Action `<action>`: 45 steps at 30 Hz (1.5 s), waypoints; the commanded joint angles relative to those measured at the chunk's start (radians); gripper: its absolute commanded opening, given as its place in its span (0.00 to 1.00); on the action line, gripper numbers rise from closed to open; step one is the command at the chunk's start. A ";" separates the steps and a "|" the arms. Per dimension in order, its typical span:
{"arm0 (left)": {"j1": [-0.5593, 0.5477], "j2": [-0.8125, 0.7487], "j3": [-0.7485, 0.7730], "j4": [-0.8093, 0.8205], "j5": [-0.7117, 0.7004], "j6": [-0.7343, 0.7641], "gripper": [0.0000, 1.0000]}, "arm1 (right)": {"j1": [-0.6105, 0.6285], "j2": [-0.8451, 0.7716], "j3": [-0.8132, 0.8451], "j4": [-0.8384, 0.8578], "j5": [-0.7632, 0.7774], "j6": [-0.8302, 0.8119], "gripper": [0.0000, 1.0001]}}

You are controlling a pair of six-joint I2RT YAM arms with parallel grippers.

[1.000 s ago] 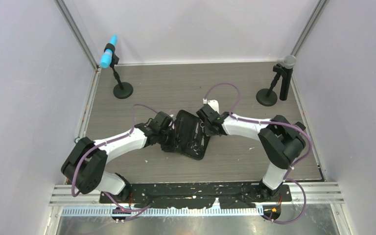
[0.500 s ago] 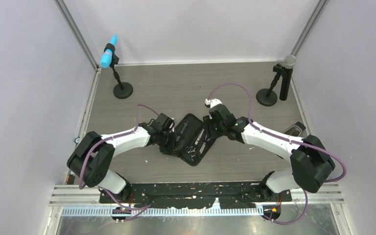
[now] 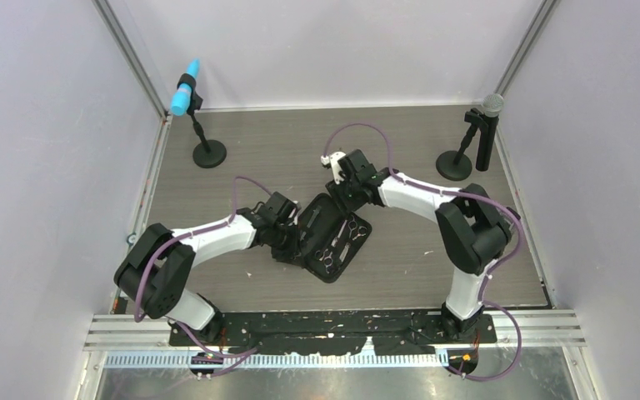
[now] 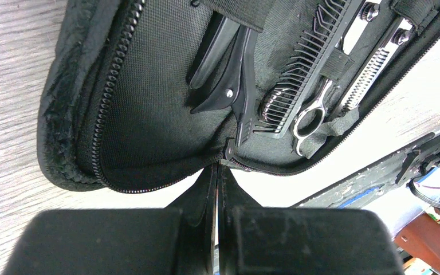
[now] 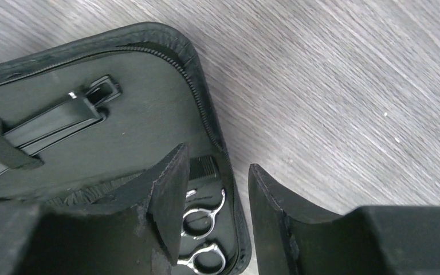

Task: Sort the hair-cutting tools
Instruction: Place the comb in the hairdressing tool bag.

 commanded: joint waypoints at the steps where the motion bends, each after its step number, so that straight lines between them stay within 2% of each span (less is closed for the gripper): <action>1: 0.006 -0.020 0.027 -0.048 0.000 0.032 0.00 | -0.025 0.053 0.070 0.006 -0.079 -0.077 0.46; 8: 0.006 -0.018 0.034 -0.052 0.006 0.039 0.00 | -0.052 0.105 0.063 0.031 -0.181 -0.103 0.30; 11: 0.006 -0.030 0.033 -0.060 0.004 0.042 0.00 | -0.071 0.123 0.054 0.043 -0.186 -0.102 0.08; 13: 0.006 -0.045 0.028 -0.072 0.000 0.042 0.00 | -0.084 0.122 0.040 0.053 -0.131 -0.088 0.06; 18: 0.006 -0.105 0.000 -0.118 -0.019 0.036 0.00 | -0.131 0.081 -0.012 0.110 0.048 0.012 0.05; 24: 0.005 -0.157 -0.061 -0.160 -0.039 0.016 0.00 | -0.144 0.068 -0.028 0.099 0.233 0.108 0.05; 33: 0.015 -0.155 -0.141 -0.167 -0.020 -0.035 0.00 | -0.180 0.065 -0.036 0.074 0.334 0.197 0.05; 38: 0.026 -0.226 -0.203 -0.155 -0.062 -0.077 0.00 | -0.194 0.059 -0.050 0.075 0.327 0.207 0.05; 42: 0.023 -0.309 -0.201 -0.174 -0.102 -0.061 0.00 | -0.194 0.012 -0.087 0.135 0.182 0.195 0.07; 43: 0.023 -0.322 -0.192 -0.187 -0.107 -0.055 0.02 | -0.194 -0.019 -0.097 0.158 0.126 0.201 0.13; 44: 0.022 -0.334 -0.184 -0.200 -0.112 -0.051 0.07 | -0.194 -0.038 -0.114 0.166 0.105 0.218 0.16; 45: 0.022 -0.345 -0.178 -0.210 -0.115 -0.048 0.14 | -0.194 -0.073 -0.124 0.182 0.060 0.229 0.24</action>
